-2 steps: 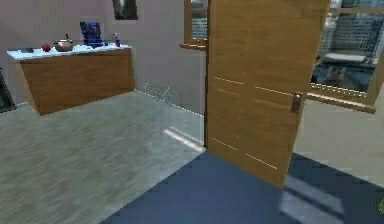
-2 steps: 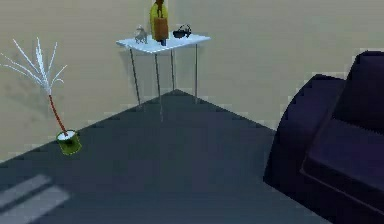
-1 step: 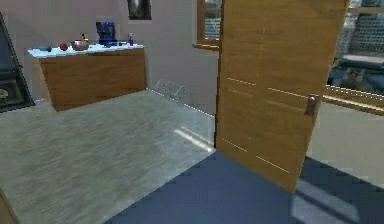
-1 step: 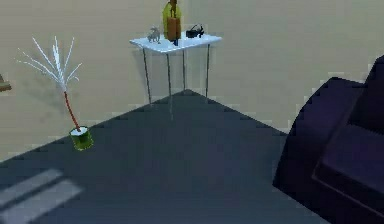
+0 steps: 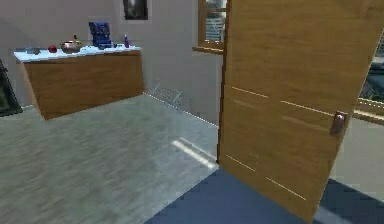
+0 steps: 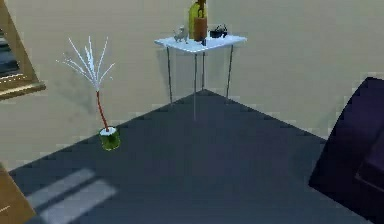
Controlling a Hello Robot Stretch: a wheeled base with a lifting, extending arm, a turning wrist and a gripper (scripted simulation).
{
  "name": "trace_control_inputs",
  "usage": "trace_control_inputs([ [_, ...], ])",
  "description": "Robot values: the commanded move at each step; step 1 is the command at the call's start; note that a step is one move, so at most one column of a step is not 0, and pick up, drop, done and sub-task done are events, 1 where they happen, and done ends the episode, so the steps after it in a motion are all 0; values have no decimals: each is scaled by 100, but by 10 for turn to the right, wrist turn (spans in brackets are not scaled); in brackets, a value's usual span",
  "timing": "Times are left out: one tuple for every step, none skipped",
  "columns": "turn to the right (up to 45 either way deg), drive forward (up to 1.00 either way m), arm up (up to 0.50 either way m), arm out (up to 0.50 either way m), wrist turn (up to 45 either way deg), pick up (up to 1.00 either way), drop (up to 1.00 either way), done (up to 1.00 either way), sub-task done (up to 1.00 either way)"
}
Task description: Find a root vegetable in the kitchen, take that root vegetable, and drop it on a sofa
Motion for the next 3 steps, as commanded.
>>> trace_control_inputs([
  [450,0,0,0,0,0,0,0,0],
  [270,0,0,0,0,0,0,0,0],
  [0,30,0,0,0,0,0,0,0],
])
